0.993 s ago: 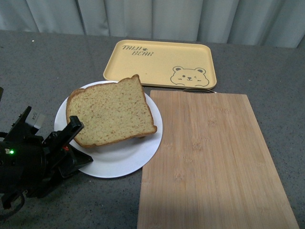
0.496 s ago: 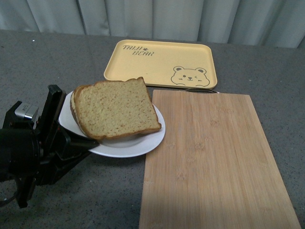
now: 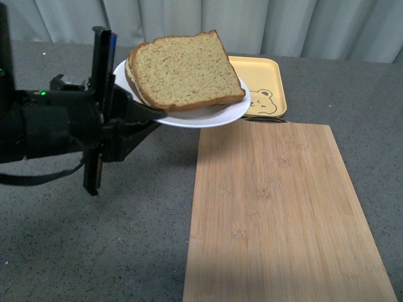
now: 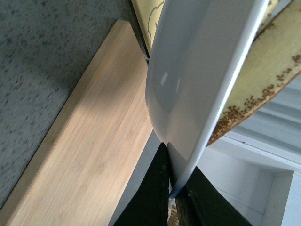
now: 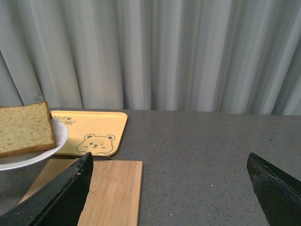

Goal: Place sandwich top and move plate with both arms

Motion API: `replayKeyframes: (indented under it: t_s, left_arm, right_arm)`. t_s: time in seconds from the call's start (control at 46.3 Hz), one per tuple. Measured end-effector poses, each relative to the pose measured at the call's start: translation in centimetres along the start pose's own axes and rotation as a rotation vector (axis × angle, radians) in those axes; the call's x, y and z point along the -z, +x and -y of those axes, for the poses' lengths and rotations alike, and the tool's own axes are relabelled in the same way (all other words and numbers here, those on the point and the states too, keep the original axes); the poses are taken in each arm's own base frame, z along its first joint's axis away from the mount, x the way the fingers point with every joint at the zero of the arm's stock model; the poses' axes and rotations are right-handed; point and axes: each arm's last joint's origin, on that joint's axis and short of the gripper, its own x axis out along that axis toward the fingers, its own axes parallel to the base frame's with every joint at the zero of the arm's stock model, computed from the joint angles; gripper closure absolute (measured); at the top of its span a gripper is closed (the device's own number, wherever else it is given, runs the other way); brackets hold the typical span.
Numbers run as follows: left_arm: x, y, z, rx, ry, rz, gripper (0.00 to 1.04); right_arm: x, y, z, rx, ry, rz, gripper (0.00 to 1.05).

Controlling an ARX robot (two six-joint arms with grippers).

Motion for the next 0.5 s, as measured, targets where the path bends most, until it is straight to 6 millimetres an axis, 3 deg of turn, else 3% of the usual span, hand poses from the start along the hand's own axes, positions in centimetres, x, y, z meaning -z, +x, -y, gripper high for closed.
replayKeyframes:
  t_s: [0.302,0.496]
  left_arm:
    - [-3.7,10.5,3.0,-0.022,-0.042,-0.009,1.01]
    - [-4.7,14.6,4.0,-0.048,-0.072,-0.009,1.01]
  right_arm:
    - [0.0,0.0,0.0,0.000,0.000,0.000,0.09]
    - [0.0,0.0,0.0,0.000,0.000,0.000,0.09]
